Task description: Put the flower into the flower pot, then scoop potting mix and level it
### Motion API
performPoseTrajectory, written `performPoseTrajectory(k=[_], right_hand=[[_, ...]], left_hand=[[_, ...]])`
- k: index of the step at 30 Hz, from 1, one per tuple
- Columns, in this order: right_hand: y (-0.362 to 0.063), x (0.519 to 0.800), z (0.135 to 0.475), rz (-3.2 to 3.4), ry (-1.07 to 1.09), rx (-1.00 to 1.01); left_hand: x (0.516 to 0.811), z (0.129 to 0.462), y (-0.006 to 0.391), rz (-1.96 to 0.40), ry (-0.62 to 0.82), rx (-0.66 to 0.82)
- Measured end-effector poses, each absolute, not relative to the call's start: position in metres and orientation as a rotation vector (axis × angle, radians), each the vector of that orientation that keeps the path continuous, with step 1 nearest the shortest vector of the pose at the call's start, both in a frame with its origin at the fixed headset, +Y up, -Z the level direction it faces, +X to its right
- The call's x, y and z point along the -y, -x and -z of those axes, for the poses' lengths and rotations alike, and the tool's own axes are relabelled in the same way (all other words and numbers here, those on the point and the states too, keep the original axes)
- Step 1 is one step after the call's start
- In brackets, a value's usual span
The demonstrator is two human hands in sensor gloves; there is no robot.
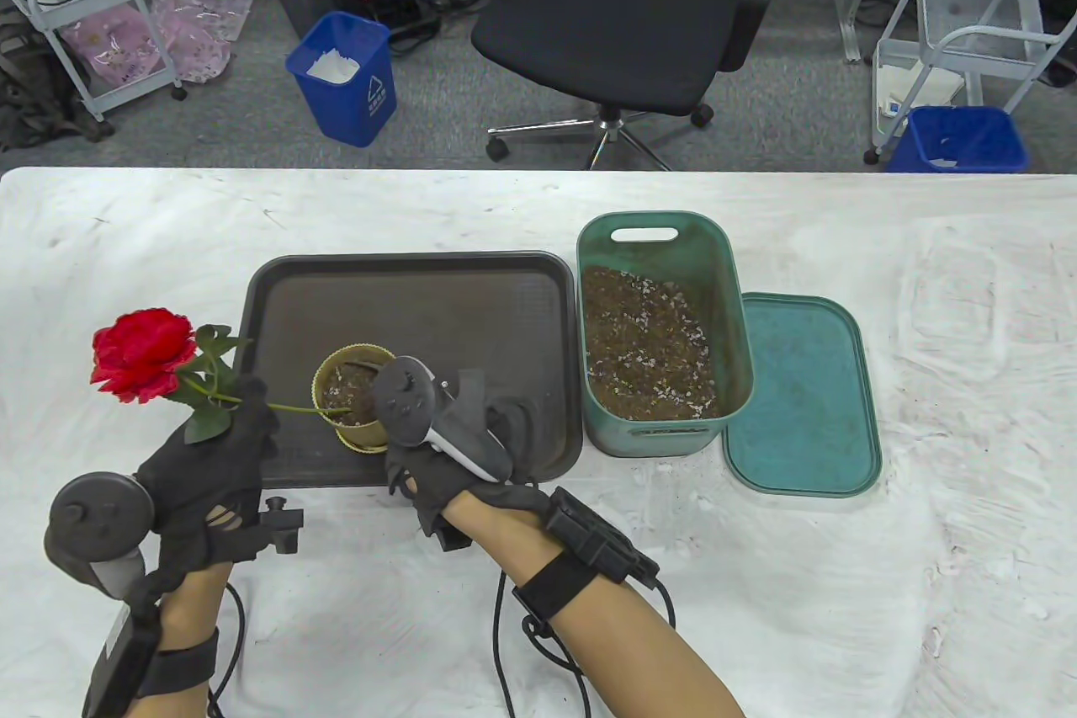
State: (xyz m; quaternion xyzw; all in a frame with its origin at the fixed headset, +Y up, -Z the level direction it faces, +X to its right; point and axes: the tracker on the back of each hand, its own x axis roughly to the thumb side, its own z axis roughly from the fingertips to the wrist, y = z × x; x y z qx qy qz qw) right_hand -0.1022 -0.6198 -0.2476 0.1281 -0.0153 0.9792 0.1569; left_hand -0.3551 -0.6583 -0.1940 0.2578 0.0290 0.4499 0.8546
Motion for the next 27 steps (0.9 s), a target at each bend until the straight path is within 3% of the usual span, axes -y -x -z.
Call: performPoseTrajectory(k=[6,13,21,27], right_hand=[[0.095,0.606,0.239,-2.853,-0.403,0.141],[0.056,0.579,0.248,-2.776,-0.281,0.174],[-0.036,0.536,0.267,-2.696,0.089,0.309],[-0.097,0.546,0.297,-2.776,0.471,0.19]], left_hand=[[0.659,0.194,0.355,-0.949,-0.541,-0.058],[0.658,0.194,0.355,-0.945,-0.542,-0.057],[0.658,0.195,0.355,-0.943,-0.543,-0.061],[0.658,0.194,0.356,-0.941,-0.545,-0.064]])
